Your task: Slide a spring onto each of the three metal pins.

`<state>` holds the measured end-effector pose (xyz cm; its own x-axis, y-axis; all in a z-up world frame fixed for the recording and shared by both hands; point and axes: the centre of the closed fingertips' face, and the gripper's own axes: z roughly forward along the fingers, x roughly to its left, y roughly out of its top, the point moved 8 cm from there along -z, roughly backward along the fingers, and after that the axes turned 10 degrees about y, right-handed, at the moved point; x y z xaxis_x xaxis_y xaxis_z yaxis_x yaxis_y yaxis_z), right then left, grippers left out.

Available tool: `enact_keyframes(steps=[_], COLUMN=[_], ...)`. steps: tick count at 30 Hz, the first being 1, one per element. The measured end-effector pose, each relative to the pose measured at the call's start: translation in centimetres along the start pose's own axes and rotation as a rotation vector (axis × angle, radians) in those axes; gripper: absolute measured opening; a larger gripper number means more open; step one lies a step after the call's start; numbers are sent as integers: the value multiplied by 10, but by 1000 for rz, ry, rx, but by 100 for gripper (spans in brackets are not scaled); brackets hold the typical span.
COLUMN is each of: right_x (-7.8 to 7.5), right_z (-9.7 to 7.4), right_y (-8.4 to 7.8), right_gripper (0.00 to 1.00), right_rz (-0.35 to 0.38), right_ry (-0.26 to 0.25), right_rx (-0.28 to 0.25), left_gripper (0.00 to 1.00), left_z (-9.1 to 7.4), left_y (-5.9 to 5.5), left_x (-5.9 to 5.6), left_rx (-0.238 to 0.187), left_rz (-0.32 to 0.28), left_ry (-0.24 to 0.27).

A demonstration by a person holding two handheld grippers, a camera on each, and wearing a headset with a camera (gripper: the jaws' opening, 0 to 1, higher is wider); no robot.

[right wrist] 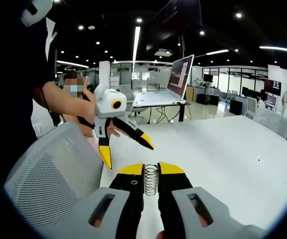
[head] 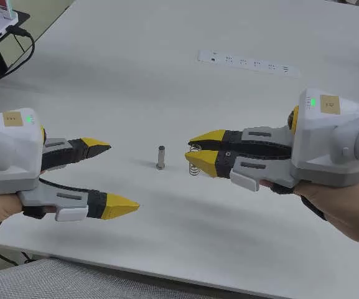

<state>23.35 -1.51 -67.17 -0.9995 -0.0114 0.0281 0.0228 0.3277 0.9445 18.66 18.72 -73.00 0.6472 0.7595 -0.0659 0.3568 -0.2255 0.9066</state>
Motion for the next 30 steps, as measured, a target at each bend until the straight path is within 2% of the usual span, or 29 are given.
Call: enact_keyframes(steps=[6,11,20,30], right_x=[-11,-16,-27,-43], right_z=[7,10,23,37], right_y=[-3,-1,1,-4], right_gripper=[6,6,6,6], right_rz=[2,-2,-7,30], right_ry=[6,6,4,-22], right_rx=[18,24,29,13], left_gripper=[74,77,85,84], left_z=[-1,-2,-1,2], left_y=[-6,-13,-12,-15], left_x=[2,4,7,9], left_rx=[10,36,23,25], left_rz=[-5,0,-22,-26], left_ry=[7,11,31,35])
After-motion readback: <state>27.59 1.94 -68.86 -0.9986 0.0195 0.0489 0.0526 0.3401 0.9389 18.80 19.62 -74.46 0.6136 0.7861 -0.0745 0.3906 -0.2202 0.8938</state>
